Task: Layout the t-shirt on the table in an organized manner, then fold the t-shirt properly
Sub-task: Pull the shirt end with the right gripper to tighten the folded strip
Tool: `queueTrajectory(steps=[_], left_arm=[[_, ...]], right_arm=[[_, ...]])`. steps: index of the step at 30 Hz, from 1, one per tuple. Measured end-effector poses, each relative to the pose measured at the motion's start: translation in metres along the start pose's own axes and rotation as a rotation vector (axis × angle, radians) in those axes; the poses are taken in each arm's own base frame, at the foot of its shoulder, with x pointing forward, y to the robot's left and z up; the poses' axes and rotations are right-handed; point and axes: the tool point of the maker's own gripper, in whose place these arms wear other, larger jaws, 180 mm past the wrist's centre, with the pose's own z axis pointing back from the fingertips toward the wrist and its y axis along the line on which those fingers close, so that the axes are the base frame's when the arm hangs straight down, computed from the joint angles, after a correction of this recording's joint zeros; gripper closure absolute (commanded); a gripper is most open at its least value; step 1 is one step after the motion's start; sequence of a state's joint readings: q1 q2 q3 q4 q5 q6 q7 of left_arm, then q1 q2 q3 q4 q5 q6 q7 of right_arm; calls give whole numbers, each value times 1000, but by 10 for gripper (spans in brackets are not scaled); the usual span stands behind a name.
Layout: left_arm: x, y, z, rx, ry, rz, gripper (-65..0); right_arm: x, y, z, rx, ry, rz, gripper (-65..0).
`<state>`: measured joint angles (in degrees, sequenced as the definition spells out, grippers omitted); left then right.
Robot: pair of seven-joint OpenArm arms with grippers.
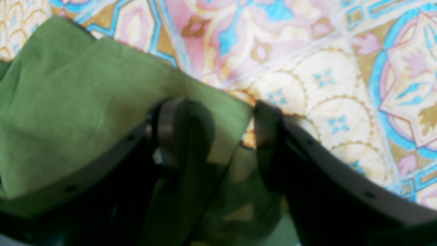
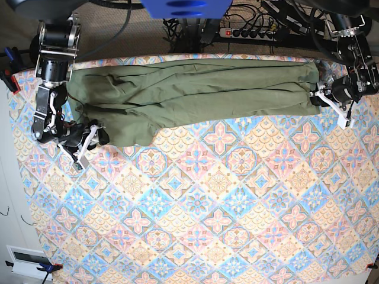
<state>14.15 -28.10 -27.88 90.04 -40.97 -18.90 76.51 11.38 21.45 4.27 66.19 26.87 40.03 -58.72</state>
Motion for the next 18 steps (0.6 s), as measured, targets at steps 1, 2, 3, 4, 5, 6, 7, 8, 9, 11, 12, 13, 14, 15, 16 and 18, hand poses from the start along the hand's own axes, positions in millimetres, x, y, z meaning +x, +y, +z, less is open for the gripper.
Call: queueTrajectory(steps=[1, 2, 3, 4, 5, 6, 7, 8, 9, 11, 12, 13, 14, 15, 16, 18], left_arm=[[0, 0, 0, 1, 1, 0, -225], [0, 0, 0, 0, 0, -1, -225], [1, -1, 0, -2, -2, 0, -225], [1, -1, 0, -3, -3, 0, -225], [1, 0, 0, -1, -2, 0, -225], [1, 0, 0, 0, -2, -1, -225], [1, 0, 0, -1, -2, -1, -225], [1, 0, 0, -1, -2, 0, -225], [1, 0, 0, -1, -2, -1, -225], [1, 0, 0, -1, -3, -1, -225], [1, 0, 0, 0, -2, -1, -225], [1, 0, 0, 0, -2, -1, -225], [1, 0, 0, 0, -2, 0, -225], [1, 0, 0, 0, -3, 0, -225], [1, -1, 0, -2, -4, 0, -225], [1, 0, 0, 0, 0, 0, -225]], right_arm=[[-1, 2, 0, 3, -11, -2, -303], [-3, 3, -1, 8, -20, -7, -293], [-5, 4, -1, 10, -17, -6, -281], [-7, 4, -2, 7, -9, 3, -263], [-9, 7, -4, 9, 10, 22, -241], [-9, 8, -5, 9, 26, 41, -212], [-8, 11, -7, 14, 32, 53, -186], [-8, 14, -8, 20, 33, 58, -151], [-8, 17, -10, 28, 31, 63, -112], [-8, 21, -12, 39, 26, 60, -43], [-5, 22, -11, 39, 21, 66, -34], [-3, 23, -9, 35, 20, 76, -34], [-3, 25, -7, 31, 29, 94, -34], [-4, 28, -4, 24, 49, 127, -34], [-2, 32, -1, 28, 49, 148, -33], [9, 49, 5, 65, 0, 164, -33]])
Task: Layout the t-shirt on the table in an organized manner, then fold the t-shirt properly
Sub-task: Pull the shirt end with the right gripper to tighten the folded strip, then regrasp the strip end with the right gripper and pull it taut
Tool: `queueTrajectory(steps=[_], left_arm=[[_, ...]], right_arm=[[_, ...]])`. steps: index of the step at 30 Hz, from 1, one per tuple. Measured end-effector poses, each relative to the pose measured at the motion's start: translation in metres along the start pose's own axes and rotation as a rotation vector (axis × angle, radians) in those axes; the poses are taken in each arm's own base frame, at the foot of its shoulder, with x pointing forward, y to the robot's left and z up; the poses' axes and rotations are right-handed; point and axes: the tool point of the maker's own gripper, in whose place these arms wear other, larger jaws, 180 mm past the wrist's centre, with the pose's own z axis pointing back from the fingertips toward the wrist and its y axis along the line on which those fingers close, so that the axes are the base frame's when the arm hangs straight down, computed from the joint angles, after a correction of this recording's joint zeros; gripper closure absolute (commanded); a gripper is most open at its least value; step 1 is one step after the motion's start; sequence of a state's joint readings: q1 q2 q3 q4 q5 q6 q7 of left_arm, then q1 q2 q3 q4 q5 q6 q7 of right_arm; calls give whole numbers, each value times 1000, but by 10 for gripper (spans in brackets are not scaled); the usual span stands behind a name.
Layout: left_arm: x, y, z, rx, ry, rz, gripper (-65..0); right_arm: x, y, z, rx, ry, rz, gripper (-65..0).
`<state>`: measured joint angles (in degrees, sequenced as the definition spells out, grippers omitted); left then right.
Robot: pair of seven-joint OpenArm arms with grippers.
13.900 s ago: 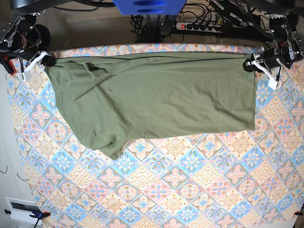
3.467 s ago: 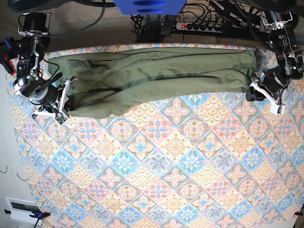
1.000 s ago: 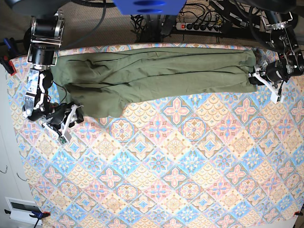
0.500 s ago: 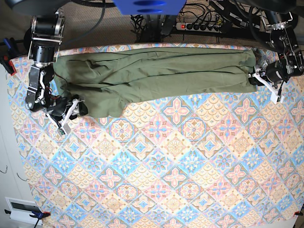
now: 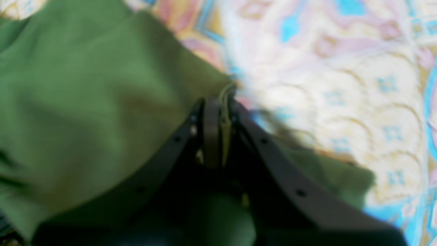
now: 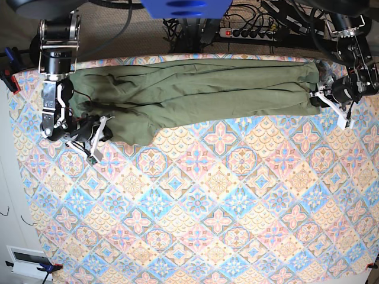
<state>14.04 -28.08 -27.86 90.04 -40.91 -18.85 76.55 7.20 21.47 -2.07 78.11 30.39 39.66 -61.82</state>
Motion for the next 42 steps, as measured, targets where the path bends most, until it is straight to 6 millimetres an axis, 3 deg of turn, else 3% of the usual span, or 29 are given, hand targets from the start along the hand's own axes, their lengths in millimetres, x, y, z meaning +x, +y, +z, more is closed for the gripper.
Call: queueTrajectory(steps=[4, 8, 12, 15, 17, 21, 25, 28, 37, 40, 42], left_arm=[[0, -1, 0, -3, -2, -3, -225], [1, 0, 0, -2, -2, -3, -225], [-1, -1, 0, -5, 0, -2, -225], [0, -2, -1, -6, 0, -2, -225], [1, -1, 0, -3, -3, -3, -225], [0, -2, 0, -7, -1, -2, -225], [7, -2, 0, -7, -19, -5, -225], [5, -2, 0, -5, -11, -5, -225], [6, -2, 0, -6, -13, -5, -225], [6, -3, 0, -9, -13, -3, -225], [6, -2, 0, -5, -12, -6, -225]], right_arm=[[27, 29, 26, 55, -129, 41, -33], [3, 21, 60, -56, -66, 75, -32], [7, 43, 82, -70, -99, 148, -32], [-6, 66, 82, -1, -102, 131, -32], [-30, 76, 79, 38, -49, 96, -32], [-47, 72, 91, 45, -50, 37, -32], [-59, 87, 99, 100, -62, -7, -32], [-78, 81, 104, 79, 10, 5, -32], [-84, 98, 98, 136, 31, 17, -33], [-79, 81, 107, 81, 0, -7, -48], [-71, 66, 113, 29, -25, -12, -98]])
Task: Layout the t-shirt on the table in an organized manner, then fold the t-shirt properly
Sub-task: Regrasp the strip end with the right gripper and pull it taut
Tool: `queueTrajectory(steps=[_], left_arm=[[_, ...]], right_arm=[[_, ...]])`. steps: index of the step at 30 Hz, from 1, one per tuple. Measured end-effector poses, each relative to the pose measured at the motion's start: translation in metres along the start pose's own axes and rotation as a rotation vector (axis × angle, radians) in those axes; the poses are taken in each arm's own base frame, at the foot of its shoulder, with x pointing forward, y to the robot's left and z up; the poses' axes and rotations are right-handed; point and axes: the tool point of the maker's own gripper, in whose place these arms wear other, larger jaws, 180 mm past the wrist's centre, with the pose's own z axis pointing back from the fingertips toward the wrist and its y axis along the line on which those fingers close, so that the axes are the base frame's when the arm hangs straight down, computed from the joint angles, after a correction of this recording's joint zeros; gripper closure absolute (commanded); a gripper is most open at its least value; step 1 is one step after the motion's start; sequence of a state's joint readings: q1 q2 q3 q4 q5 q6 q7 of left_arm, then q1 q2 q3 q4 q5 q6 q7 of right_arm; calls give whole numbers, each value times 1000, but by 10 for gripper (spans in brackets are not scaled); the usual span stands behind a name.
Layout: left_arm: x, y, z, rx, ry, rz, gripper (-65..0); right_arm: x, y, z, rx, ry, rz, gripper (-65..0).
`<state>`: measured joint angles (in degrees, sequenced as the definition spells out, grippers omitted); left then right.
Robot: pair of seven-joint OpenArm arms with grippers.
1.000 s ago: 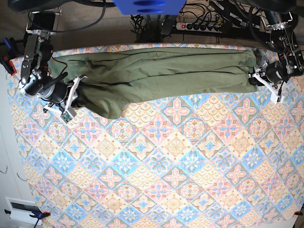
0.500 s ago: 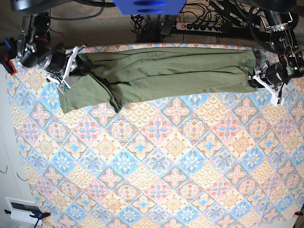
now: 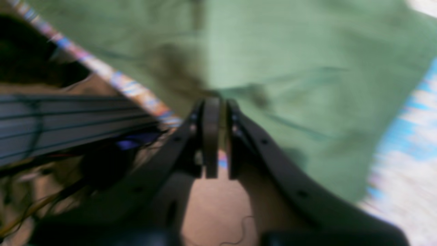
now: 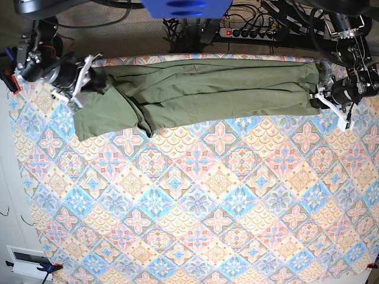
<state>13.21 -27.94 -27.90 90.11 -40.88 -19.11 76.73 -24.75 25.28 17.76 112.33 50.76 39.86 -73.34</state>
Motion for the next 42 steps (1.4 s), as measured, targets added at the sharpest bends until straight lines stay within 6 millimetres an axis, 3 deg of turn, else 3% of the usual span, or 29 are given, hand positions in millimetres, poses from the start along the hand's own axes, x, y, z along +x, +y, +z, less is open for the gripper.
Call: queueTrajectory(steps=[2, 5, 10, 13, 18, 22, 24, 28, 33, 37, 42], left_arm=[[0, 0, 0, -1, -2, 0, -225], [0, -1, -1, -4, -3, 2, -225], [1, -1, 0, -3, -2, 1, -225], [0, 0, 0, 0, 0, 1, -225], [0, 0, 0, -2, -1, 0, -225], [0, 0, 0, -1, -1, 0, -225], [0, 0, 0, -1, -1, 0, -225], [0, 0, 0, -1, -1, 1, -225], [0, 0, 0, -1, 0, 0, -225], [0, -1, 0, -2, -1, 1, -225], [0, 0, 0, -1, 0, 0, -225]], right_arm=[[16, -6, 0, -23, -54, -8, -170], [33, 1, -7, 4, -100, 5, -280], [61, 21, -25, 72, -151, 49, -375], [72, 31, -37, 84, -159, 80, -378], [75, 42, -62, 51, -93, 163, -360], [107, 44, -73, -10, -137, 283, -360], [106, 37, -76, -64, -108, 326, -360], [81, 26, -84, -128, 11, 368, -360], [88, 26, -86, -146, -9, 394, -360], [68, 18, -96, -141, 63, 363, -360], [59, 17, -102, -121, 80, 339, -360]])
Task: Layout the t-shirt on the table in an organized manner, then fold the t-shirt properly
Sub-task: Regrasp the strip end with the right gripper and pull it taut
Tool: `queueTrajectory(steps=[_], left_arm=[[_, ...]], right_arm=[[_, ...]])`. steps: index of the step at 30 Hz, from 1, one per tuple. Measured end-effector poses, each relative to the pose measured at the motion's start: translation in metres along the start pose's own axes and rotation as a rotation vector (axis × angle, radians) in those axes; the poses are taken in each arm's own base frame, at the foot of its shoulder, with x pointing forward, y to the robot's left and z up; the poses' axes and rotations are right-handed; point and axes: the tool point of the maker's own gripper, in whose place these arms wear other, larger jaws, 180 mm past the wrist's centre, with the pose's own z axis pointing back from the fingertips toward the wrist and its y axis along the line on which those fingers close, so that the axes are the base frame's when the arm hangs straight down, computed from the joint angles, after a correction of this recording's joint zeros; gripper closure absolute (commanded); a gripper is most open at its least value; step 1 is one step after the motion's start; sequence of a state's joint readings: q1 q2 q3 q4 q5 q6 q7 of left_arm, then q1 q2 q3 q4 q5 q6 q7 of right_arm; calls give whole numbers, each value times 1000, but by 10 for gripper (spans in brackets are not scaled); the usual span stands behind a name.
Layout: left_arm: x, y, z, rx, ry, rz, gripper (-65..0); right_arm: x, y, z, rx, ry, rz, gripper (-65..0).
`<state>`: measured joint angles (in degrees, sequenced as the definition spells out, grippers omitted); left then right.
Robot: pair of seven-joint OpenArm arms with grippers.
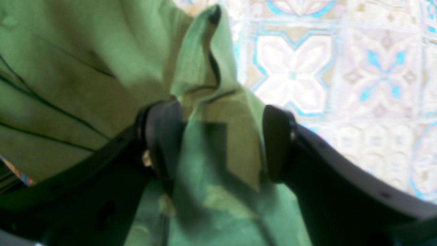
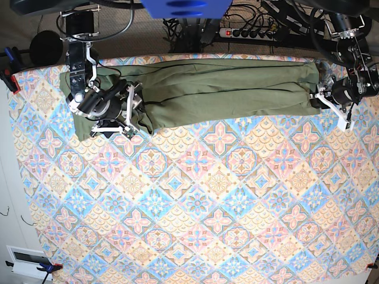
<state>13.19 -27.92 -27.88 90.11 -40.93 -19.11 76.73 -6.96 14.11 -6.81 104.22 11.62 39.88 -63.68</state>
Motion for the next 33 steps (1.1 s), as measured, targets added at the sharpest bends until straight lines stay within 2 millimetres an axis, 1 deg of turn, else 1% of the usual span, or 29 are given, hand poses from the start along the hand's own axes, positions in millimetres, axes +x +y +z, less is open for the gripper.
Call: queueTrajectory(steps=[4, 5, 6, 7, 9, 11, 12, 15, 17, 22, 23, 26, 29, 31, 33], left_arm=[[0, 0, 0, -1, -1, 1, -225], [1, -1, 0, -2, -2, 0, -225], [4, -1, 0, -2, -7, -1, -225], [6, -2, 0, -2, -12, -2, -225], [13, -4, 0, -11, -33, -2, -225], [13, -4, 0, -10, -32, -2, -225], [12, -3, 0, -7, -29, -3, -225], [10, -3, 0, -7, -23, -3, -225], [11, -4, 0, -9, -24, -5, -225], [11, -4, 0, -8, -25, -5, -225], [12, -4, 0, -9, -25, -5, -225], [11, -4, 0, -8, -24, -5, -225], [12, -4, 0, -10, -26, -5, -225], [11, -3, 0, -5, -23, -6, -225], [12, -4, 0, -8, -25, -5, -225]], right_arm=[[-10, 2, -6, 16, 30, -17, -360], [-12, 2, -7, 18, 35, -19, -353], [-13, 2, -8, 19, 39, -21, -329], [-14, 3, -8, 20, 41, -21, -292], [-12, 4, -6, 24, 36, -22, -161], [-10, 7, -2, 17, 25, -11, -31], [-10, 9, 1, 15, 21, -4, 0], [-10, 20, 10, 19, 9, 12, -26], [-14, 29, 15, 26, 9, 18, -26], [-36, 58, 20, 120, 32, -6, -26], [-38, 57, 22, 130, 31, 0, -27], [-38, 41, 24, 89, 40, 12, -30], [-40, 44, 20, 103, 38, -8, -40], [-47, 48, 16, 121, 58, -19, -79], [-48, 49, 17, 123, 61, -18, -126]])
